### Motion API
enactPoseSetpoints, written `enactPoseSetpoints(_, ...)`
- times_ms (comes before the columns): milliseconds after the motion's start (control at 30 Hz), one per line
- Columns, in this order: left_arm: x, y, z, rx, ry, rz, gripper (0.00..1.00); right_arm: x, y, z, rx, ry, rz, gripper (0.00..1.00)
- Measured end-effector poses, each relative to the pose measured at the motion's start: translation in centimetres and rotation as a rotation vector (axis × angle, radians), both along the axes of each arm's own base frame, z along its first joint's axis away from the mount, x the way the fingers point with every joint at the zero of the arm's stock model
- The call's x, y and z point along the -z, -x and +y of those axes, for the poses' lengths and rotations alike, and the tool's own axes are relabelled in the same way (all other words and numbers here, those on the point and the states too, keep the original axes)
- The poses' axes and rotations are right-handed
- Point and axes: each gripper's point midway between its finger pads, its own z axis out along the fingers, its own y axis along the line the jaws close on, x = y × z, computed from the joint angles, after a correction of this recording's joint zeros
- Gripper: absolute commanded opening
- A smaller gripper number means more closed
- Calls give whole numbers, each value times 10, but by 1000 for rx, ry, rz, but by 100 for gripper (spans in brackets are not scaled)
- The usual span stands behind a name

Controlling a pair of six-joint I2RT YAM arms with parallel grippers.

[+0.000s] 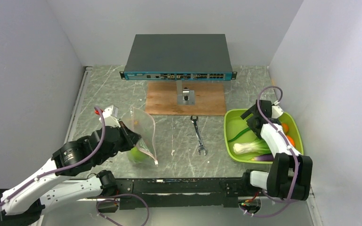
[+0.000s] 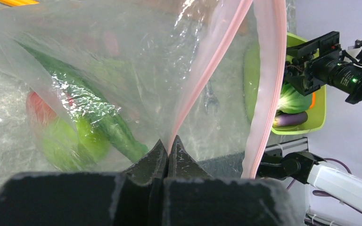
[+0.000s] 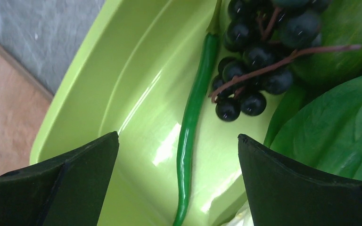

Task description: Place the food in the zip-top bag and seal the zipper

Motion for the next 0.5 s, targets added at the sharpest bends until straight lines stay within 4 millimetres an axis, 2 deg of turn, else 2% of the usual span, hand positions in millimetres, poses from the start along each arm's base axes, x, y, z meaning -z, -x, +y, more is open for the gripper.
enactPoseSetpoints(333, 2, 0, -9, 30, -8, 10, 0, -32, -15, -45, 179, 128, -75, 99)
enactPoseSetpoints(500, 4, -1, -12, 37, -24, 17, 0, -37, -13, -64, 245, 160, -90, 99)
